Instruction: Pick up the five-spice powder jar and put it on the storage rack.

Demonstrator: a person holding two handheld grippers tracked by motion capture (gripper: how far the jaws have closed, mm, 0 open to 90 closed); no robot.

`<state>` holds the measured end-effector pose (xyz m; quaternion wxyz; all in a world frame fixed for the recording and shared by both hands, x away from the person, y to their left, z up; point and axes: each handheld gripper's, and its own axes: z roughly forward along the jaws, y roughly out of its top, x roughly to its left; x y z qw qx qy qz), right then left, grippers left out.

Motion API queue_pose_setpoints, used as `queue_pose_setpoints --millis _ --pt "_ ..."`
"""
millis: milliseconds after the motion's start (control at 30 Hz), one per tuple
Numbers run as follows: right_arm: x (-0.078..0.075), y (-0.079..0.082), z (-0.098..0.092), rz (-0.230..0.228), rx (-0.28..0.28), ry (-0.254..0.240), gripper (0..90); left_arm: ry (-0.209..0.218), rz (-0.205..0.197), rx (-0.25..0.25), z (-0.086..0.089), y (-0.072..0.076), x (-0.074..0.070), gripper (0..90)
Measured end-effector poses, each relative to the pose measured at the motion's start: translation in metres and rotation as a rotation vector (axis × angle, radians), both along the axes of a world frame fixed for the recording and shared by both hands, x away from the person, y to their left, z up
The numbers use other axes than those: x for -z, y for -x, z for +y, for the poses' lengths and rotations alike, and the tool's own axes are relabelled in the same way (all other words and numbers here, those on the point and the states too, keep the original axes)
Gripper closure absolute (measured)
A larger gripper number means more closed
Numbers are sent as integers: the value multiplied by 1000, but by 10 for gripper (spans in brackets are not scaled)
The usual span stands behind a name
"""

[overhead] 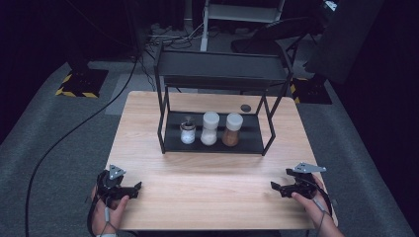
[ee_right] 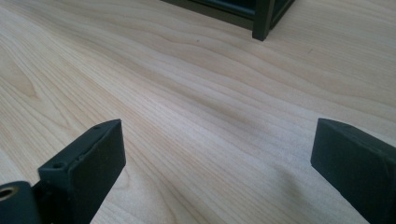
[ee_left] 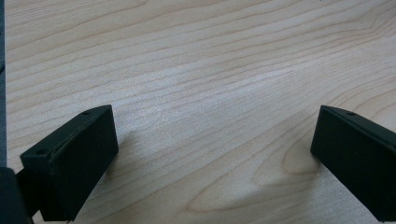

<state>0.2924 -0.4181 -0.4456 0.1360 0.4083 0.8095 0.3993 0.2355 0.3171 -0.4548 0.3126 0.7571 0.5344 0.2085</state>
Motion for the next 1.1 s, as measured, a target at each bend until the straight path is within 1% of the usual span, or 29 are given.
queue_pose_setpoints --millis 233,300,400,467,600,667,700,733,1100 --pt "5 1 1 14 8 18 34 -1 0 1 0 0 0 1" --pt "6 1 1 13 5 26 34 -1 0 1 0 0 0 1" --pt "6 2 3 4 -5 54 34 0 0 1 0 0 0 1" --pt "8 1 3 7 -4 55 33 -1 0 1 0 0 0 1" --pt "11 3 3 -11 -9 65 32 -1 0 1 0 0 0 1" --pt "10 4 4 -20 -22 86 31 -1 1 1 0 0 0 1" --pt "9 4 6 -30 -39 111 27 -1 0 0 0 0 0 1" --pt "9 2 7 -32 -65 131 0 -1 0 1 0 0 0 1" --pt "8 2 7 -30 -67 130 0 -1 1 -1 0 0 0 1"
